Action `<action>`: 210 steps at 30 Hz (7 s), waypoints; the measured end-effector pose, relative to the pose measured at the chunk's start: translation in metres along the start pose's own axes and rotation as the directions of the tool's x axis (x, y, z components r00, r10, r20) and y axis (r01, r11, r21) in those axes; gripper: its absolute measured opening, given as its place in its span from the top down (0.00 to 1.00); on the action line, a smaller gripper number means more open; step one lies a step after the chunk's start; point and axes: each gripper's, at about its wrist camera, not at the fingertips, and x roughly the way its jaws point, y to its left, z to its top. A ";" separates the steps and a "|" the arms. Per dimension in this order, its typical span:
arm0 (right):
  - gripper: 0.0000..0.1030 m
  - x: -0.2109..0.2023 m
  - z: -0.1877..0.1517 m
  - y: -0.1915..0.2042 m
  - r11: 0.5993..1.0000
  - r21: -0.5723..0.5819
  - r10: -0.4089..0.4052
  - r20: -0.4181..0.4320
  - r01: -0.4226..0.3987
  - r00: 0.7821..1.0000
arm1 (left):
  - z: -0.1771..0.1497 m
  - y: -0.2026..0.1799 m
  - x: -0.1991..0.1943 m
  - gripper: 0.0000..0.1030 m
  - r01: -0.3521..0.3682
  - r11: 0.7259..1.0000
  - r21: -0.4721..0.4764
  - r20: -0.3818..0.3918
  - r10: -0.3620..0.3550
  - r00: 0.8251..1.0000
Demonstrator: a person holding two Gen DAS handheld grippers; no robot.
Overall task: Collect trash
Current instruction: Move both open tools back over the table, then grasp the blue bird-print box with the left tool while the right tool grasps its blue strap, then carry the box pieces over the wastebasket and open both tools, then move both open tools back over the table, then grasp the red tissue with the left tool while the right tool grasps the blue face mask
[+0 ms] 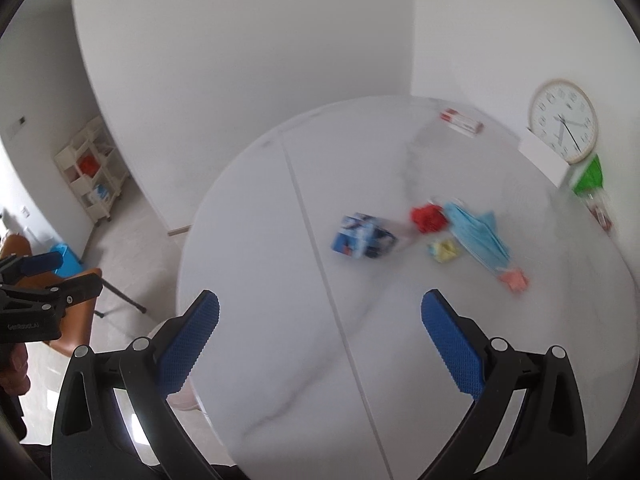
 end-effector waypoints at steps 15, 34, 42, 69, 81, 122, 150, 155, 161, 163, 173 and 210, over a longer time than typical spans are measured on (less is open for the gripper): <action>0.03 0.026 -0.028 -0.125 0.991 0.121 -0.049 -0.097 0.061 0.994 | 0.051 -0.147 0.102 0.08 0.122 0.979 0.161 -0.026 -0.119 0.993; 0.03 0.129 -0.001 -0.186 0.994 0.087 0.086 -0.200 -0.069 0.976 | 0.095 -0.202 0.269 0.34 0.161 0.931 0.327 -0.192 -0.101 0.976; 0.05 0.167 0.028 -0.178 0.977 -0.040 0.198 -0.207 -0.210 0.958 | 0.106 -0.195 0.279 0.49 0.231 0.915 0.329 -0.201 -0.172 0.965; 0.76 0.262 0.057 -0.089 0.863 -0.298 0.255 -0.440 -0.407 0.861 | 0.090 -0.126 0.253 0.51 0.262 0.945 0.194 -0.155 -0.234 0.960; 0.76 0.146 0.042 -0.039 0.897 -0.150 0.368 -0.269 -0.416 0.890 | 0.047 -0.032 0.122 0.51 0.190 0.981 0.034 0.010 -0.190 0.982; 0.75 0.149 -0.055 0.297 0.808 -0.316 0.322 -0.468 -0.497 0.823 | -0.158 0.288 0.030 0.08 -0.147 0.880 -0.452 -0.076 0.126 0.989; 0.03 0.058 0.001 0.254 0.928 -0.280 0.157 -0.303 -0.245 0.940 | -0.089 0.228 -0.042 0.08 -0.066 0.928 -0.367 0.077 0.101 0.992; 0.03 0.013 0.023 0.181 0.970 -0.202 0.091 -0.207 -0.133 0.974 | -0.053 0.172 -0.044 0.08 0.015 0.950 -0.313 0.131 0.028 0.991; 0.03 -0.008 0.024 0.108 0.993 -0.111 0.031 -0.160 -0.049 0.987 | -0.019 0.089 -0.037 0.08 0.091 0.977 -0.193 0.159 -0.060 0.985; 0.03 -0.011 0.024 0.085 0.996 -0.083 0.016 -0.148 -0.029 0.989 | -0.010 0.060 -0.034 0.08 0.107 0.983 -0.151 0.158 -0.083 0.984; 0.03 -0.018 0.027 0.016 1.000 -0.012 -0.008 -0.118 0.006 0.993 | 0.005 -0.019 -0.021 0.08 0.119 0.992 -0.045 0.137 -0.112 0.984; 0.03 0.107 -0.004 -0.257 0.961 0.254 -0.055 -0.225 0.113 0.973 | 0.164 -0.295 0.264 0.16 0.203 0.953 0.226 -0.177 -0.164 0.970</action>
